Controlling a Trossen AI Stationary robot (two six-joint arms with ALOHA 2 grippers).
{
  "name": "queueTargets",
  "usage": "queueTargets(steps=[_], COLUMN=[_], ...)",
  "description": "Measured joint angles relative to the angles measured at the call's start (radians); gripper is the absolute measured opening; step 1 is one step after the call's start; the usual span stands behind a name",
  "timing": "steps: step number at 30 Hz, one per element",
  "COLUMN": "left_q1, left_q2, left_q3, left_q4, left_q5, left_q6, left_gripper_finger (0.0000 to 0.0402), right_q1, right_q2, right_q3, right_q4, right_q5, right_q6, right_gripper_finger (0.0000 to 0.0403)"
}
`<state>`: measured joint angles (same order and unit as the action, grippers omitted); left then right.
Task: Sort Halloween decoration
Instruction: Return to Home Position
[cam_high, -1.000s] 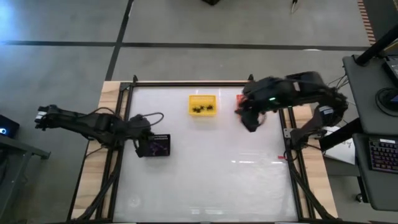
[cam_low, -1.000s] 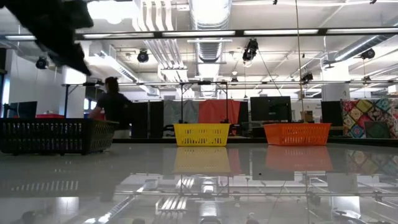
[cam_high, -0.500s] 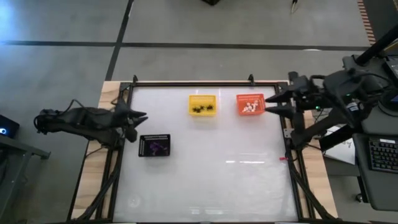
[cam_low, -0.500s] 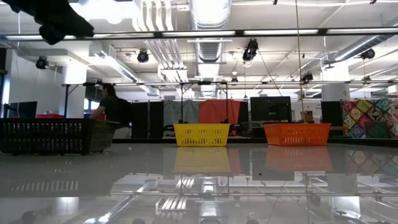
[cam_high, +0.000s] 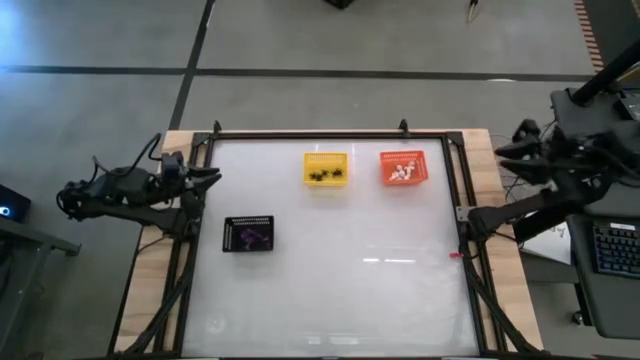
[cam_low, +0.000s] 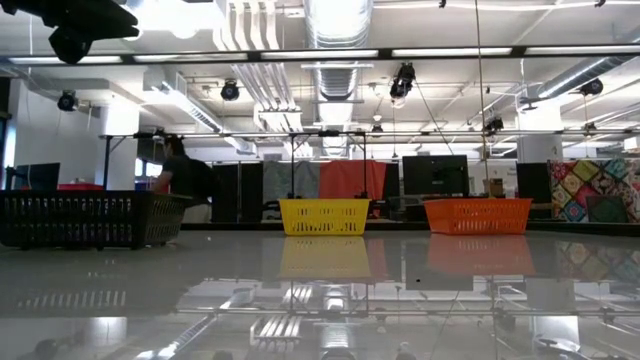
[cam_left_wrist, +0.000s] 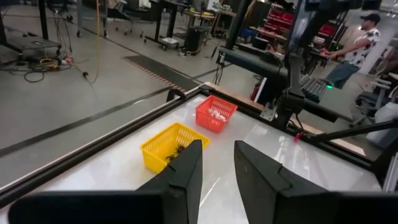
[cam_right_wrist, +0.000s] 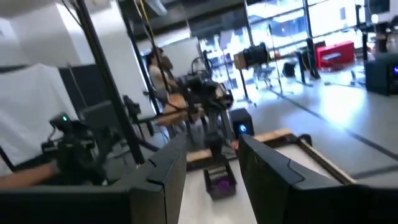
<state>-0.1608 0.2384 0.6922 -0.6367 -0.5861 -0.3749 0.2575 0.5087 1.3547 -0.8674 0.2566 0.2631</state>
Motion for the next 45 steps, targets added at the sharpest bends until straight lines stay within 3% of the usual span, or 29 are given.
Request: queueTargets(steps=[5,12,19,28,45], left_q1=[0.0,0.0,0.0,0.0,0.0], left_q2=[-0.005,-0.005,-0.003,-0.003,-0.005], left_q3=[-0.001,-0.001,-0.002,-0.012,-0.098], left_q4=[-0.001,0.017,0.037,0.038,0.038], left_q5=[0.0,0.0,0.001,0.0,-0.001], left_q6=[0.011,-0.028,-0.046,-0.095,-0.23], left_gripper_finger=[0.0075,0.0075,0.0075,0.0075,0.0075], right_q1=[0.0,0.0,0.005,0.004,0.004], right_q2=[-0.222,-0.495,-0.472,-0.508,-0.508], right_q3=[-0.331,-0.718,-0.89,-1.089,-1.343], right_q4=[0.19,0.484,0.546,0.616,0.894], right_q5=[-0.004,-0.099,-0.16,-0.16,-0.257], right_q6=[-0.022,-0.039,-0.02,0.006,-0.056], right_gripper_finger=[0.0137,0.0137,0.0137,0.0137,0.0137])
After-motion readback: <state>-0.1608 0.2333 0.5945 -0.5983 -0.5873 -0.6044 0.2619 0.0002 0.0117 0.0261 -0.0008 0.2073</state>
